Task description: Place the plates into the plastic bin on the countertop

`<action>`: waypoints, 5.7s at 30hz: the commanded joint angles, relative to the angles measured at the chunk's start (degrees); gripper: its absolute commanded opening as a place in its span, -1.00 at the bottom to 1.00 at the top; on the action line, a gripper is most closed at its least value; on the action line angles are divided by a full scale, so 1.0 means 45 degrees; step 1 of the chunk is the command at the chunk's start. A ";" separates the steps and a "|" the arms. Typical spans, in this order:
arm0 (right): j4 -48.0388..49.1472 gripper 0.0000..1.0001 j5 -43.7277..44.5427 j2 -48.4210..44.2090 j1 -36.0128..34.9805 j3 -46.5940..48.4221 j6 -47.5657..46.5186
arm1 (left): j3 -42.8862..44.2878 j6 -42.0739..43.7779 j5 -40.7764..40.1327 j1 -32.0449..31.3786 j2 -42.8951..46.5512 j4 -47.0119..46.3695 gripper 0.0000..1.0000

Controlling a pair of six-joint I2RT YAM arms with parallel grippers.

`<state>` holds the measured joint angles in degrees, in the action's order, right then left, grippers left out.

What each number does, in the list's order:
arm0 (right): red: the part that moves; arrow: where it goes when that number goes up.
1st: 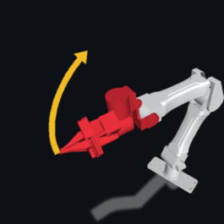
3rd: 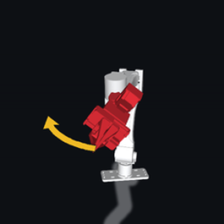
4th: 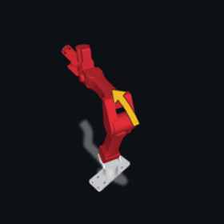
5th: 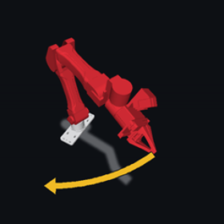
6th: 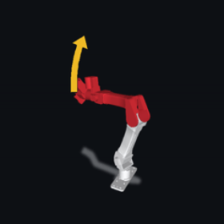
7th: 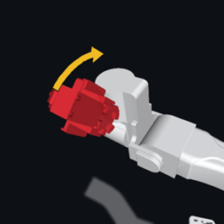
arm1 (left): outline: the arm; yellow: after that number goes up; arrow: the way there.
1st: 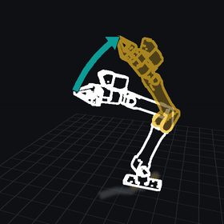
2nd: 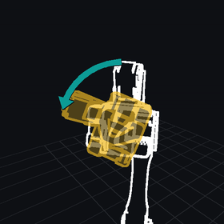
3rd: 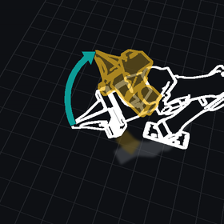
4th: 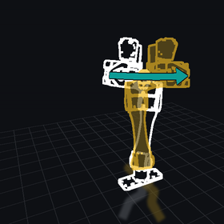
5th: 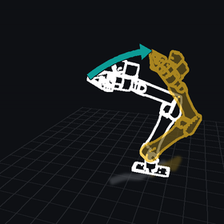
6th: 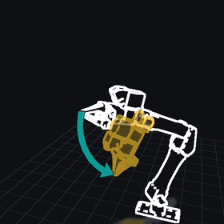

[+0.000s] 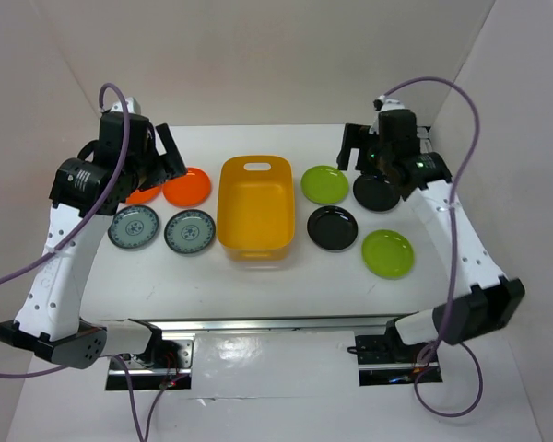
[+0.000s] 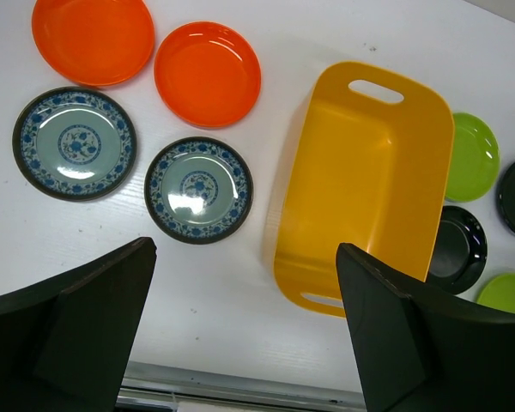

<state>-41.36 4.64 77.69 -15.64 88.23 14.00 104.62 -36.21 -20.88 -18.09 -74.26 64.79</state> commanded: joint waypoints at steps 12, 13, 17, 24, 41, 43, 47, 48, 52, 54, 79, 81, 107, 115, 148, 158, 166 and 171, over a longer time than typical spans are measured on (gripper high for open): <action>0.4560 0.68 -0.2575 0.4237 0.1620 -0.1930 0.0034 | -0.0475 0.0311 0.0637 -0.0472 0.0428 -0.0629 1.00; 0.4563 0.68 -0.2710 0.4510 0.1620 -0.1930 0.0034 | -0.0475 0.0427 0.0637 -0.0473 0.0312 -0.0629 1.00; 0.4837 0.68 -0.2966 0.6090 0.1621 -0.1033 -0.0491 | -0.0475 0.0546 0.0637 -0.0766 0.0058 -0.0629 1.00; 0.5071 0.71 -0.2459 0.7929 0.1366 0.0997 -0.1880 | -0.0592 0.0663 0.0792 -0.0766 -0.0080 -0.0766 1.00; 0.4428 0.74 -0.3532 1.1015 0.1950 0.3676 -0.3188 | -0.1237 0.0780 0.1047 -0.0883 0.0057 -0.0883 1.00; 0.4426 0.74 -0.3669 1.1133 0.2068 0.3792 -0.3324 | -0.1237 0.0780 0.1047 -0.1020 0.0057 -0.0883 1.00; 0.4426 0.74 -0.3902 1.1406 0.2186 0.3793 -0.3443 | -0.1354 0.0780 0.0930 -0.1136 0.0057 -0.0766 1.00; 0.4426 0.74 -0.3903 1.1543 0.2302 0.3793 -0.3443 | -0.1354 0.0780 0.0930 -0.1137 0.0057 -0.0766 1.00; 0.4426 0.72 -0.4177 1.1681 0.2303 0.3676 -0.3443 | -0.1354 0.0780 0.0930 -0.1137 0.0057 -0.0766 1.00; 0.4542 0.72 -0.4468 1.1817 0.2303 0.3345 -0.3443 | -0.1238 0.0780 0.0813 -0.1137 0.0057 -0.0766 1.00; 0.3588 -1.00 -0.0799 1.2405 0.2421 0.2679 -0.2253 | -0.0885 0.0780 0.0090 -0.1137 0.0057 -0.0533 1.00; 0.3432 -1.00 -0.0351 1.2112 0.2421 0.2989 -0.2115 | -0.0885 0.0780 -0.0047 -0.1137 0.0057 -0.0532 1.00; 0.3235 -1.00 0.0904 0.4884 -0.0369 0.3832 -0.0240 | -0.1002 -0.0314 0.0577 0.1125 -0.0625 -0.0063 1.00; 0.3704 -1.00 0.0179 0.4629 -0.3320 0.2427 -0.0240 | 0.0636 -0.0060 0.1789 0.3627 -0.2575 -0.0336 1.00; 0.4993 0.68 -0.0467 0.8302 -0.4728 0.2640 -0.1197 | -0.0766 0.0038 0.4289 0.9330 -0.6447 -0.2543 1.00; 0.4329 1.00 -0.0873 0.6253 -0.5626 0.4262 -0.1879 | -0.2016 -0.0392 0.5480 1.0601 -0.7033 -0.3323 0.97; 0.4739 1.00 -0.3492 0.3462 -0.5880 0.2642 -0.2505 | -0.1785 0.0017 0.7002 1.0855 -0.8904 -0.5120 0.91; 0.4622 1.00 -0.3609 0.2346 -0.5880 0.1433 -0.2506 | -0.1256 0.0155 0.7141 1.0855 -0.9784 -0.5649 0.86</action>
<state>-20.82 -9.52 90.24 -42.13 97.76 3.95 95.68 -37.23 9.21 30.35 -116.97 42.76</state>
